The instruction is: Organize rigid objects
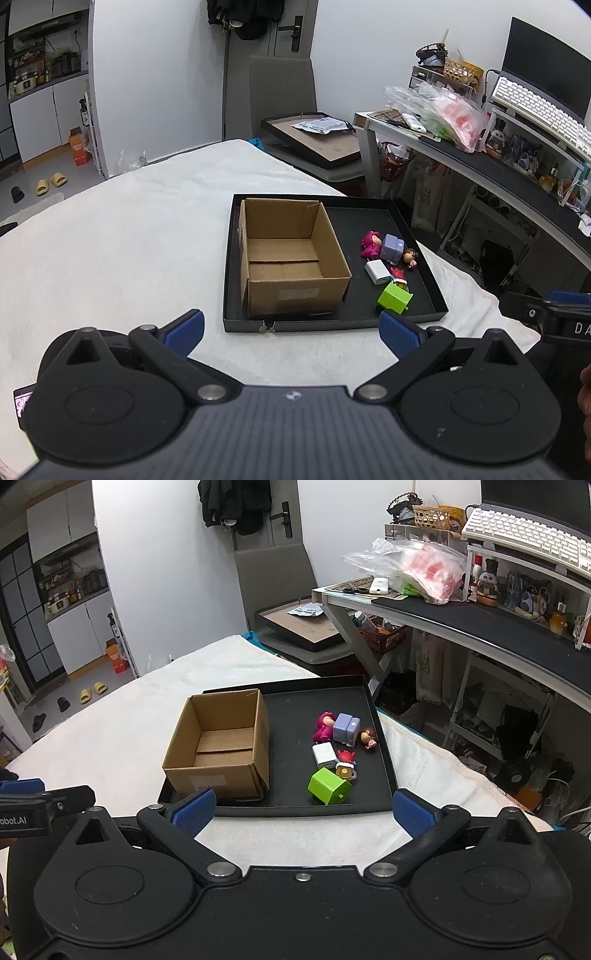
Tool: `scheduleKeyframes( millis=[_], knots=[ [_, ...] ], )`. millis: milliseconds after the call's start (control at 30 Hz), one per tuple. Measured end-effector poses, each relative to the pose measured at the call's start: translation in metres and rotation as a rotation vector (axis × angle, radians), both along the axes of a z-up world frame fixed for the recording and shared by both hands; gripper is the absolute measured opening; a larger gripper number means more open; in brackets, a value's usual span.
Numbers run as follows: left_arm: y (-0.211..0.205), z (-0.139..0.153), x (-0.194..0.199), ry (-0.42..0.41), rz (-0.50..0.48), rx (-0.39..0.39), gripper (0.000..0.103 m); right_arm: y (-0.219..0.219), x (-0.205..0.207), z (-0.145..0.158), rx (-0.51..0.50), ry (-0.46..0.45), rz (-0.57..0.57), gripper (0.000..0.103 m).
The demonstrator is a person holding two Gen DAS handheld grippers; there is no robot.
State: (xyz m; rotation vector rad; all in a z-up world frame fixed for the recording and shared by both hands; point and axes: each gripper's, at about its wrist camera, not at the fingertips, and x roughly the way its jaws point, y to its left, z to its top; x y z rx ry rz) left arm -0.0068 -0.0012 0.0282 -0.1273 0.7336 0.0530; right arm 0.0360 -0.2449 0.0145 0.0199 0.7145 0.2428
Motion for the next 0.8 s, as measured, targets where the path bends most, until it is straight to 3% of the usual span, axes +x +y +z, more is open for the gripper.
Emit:
scheduleKeyframes(
  millis=[533, 800],
  knots=[
    [0.003, -0.009, 0.011, 0.022, -0.013, -0.018, 0.1, -0.004, 0.012, -0.01, 0.052, 0.022, 0.005, 0.103],
    [0.013, -0.022, 0.03, 0.039, -0.011, -0.035, 0.1, 0.001, 0.028, -0.027, 0.026, 0.063, 0.014, 0.103]
  ],
)
